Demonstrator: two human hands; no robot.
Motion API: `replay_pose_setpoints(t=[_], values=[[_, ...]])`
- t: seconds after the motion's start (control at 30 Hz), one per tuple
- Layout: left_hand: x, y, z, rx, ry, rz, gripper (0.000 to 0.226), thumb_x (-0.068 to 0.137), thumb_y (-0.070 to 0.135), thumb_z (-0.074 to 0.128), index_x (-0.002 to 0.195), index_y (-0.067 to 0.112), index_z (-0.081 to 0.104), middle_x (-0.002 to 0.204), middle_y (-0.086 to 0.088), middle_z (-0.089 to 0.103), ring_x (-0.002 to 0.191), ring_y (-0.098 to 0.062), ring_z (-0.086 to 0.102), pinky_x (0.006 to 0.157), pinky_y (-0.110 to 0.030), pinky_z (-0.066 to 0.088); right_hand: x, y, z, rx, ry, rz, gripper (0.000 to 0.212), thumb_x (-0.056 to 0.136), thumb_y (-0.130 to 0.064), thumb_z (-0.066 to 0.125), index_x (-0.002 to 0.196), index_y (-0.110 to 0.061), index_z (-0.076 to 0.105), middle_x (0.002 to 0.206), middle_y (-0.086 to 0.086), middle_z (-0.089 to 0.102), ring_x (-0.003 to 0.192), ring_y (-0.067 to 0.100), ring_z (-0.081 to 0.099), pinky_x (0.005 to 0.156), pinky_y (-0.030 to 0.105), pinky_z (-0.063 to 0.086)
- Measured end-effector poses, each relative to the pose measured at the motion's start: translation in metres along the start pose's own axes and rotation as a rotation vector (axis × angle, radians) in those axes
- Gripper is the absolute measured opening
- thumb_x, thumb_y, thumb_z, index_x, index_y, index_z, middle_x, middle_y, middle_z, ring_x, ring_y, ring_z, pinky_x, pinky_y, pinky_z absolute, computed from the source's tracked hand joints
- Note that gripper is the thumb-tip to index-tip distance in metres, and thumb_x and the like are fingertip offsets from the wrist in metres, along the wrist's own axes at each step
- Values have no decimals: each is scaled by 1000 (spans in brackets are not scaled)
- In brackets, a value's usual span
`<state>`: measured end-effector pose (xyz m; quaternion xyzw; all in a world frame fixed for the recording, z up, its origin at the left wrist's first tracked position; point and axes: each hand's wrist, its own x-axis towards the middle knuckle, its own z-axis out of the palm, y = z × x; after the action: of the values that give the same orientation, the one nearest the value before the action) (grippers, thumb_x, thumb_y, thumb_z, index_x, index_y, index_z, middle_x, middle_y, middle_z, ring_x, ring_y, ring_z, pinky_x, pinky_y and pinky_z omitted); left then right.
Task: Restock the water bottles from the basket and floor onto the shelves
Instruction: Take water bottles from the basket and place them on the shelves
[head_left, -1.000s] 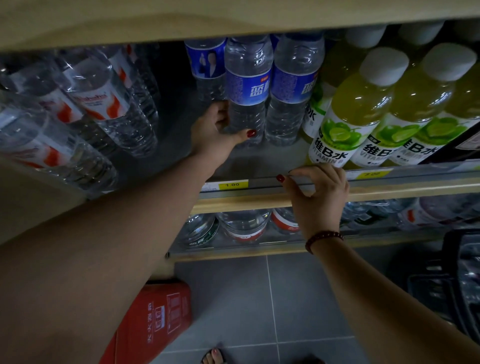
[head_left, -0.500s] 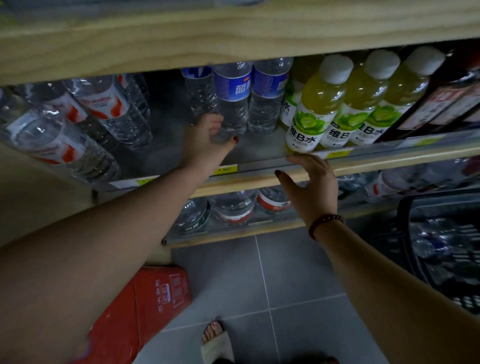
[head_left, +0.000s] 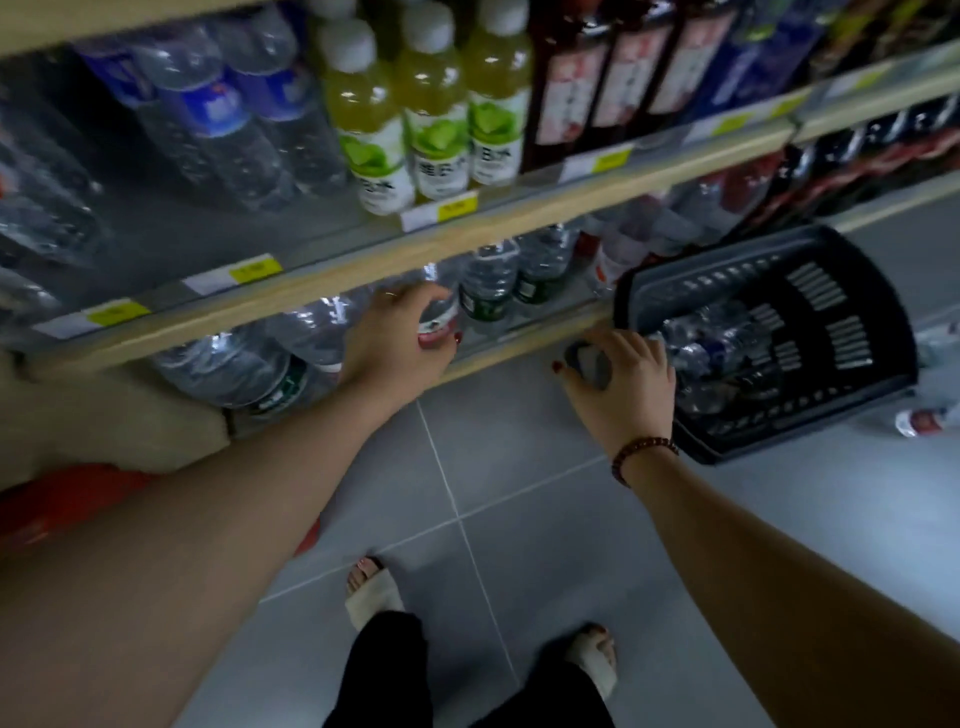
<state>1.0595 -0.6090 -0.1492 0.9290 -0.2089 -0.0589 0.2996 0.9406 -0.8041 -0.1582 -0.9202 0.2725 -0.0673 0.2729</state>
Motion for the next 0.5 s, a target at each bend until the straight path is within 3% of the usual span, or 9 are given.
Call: replay_pose_setpoints(t=[0.27,0.4,0.5], values=[[-18,136,105,127,-146,224,44,80,26,73,120,11,64,118,-10,61,112,-32,55,92,-43,47,-24,138,-78,-46,17,84,48,82,-38,68,125,-18,59,127,2,58,120,27,44,104,40,34],[-22,183,145,170,-249,275,49,82,31,71,126,13,60,123,-8,59,117,-31,51,99,-44,43,-27,186,-103,-84,36,112,46,81,-39,68,123,-21,60,126,0,59,120,26,44,103,37,33],[-22,202,168,161,-280,276,48,79,30,73,122,11,63,119,-9,61,113,-32,55,94,-46,46,-25,212,-114,-105,46,154,47,81,-42,67,124,-23,59,127,-1,58,121,24,44,103,36,32]])
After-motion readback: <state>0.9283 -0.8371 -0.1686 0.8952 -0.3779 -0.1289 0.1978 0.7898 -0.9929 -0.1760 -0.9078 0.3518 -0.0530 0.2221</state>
